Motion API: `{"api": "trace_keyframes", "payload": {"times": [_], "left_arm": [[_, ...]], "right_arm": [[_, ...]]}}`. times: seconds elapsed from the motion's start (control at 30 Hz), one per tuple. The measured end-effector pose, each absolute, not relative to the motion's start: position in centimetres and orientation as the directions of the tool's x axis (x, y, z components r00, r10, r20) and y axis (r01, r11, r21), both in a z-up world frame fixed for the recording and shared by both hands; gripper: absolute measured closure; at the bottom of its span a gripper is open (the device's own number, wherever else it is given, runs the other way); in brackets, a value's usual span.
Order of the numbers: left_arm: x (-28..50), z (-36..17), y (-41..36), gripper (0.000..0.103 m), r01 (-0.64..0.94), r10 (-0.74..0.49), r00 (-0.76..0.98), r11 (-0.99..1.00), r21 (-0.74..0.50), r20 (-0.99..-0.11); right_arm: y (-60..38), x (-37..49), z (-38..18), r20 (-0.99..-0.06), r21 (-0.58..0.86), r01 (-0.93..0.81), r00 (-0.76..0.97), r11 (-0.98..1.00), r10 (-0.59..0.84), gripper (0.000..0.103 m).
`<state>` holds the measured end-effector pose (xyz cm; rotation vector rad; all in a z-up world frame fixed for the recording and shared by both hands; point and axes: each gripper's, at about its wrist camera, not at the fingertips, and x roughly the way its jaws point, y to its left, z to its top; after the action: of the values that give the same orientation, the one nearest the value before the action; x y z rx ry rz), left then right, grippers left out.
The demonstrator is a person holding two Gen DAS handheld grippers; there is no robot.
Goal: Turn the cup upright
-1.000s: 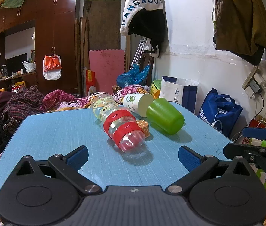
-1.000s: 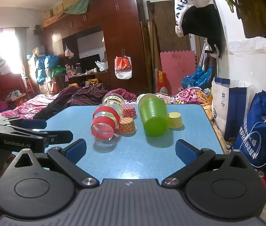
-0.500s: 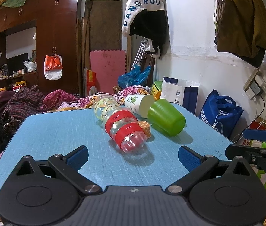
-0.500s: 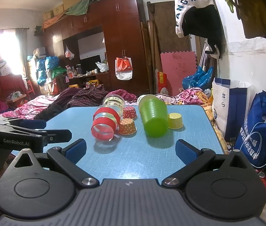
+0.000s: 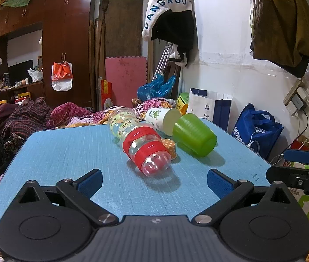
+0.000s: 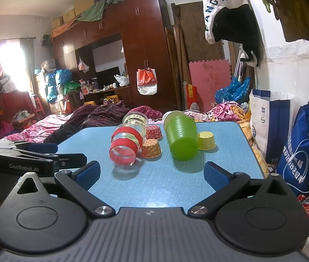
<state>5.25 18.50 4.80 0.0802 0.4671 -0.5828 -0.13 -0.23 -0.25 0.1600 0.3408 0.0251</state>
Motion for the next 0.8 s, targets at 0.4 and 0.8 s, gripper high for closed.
{"api": "trace_keyframes", "payload": {"times": [0.4,0.8], "left_arm": [[5.5,4.7,18.4,0.001,0.546,-0.510,0.733,0.836,-0.059,-0.450],[7.8,5.3,21.5,0.000,0.477,-0.467,0.774,0.874,-0.090,-0.427]], "right_arm": [[-0.2,-0.1,-0.3,-0.332,0.162,0.003,0.942,0.987,0.052,0.001],[1.1,0.2,0.0,-0.317,0.121,-0.030,0.946,0.992,0.067,0.001]]}}
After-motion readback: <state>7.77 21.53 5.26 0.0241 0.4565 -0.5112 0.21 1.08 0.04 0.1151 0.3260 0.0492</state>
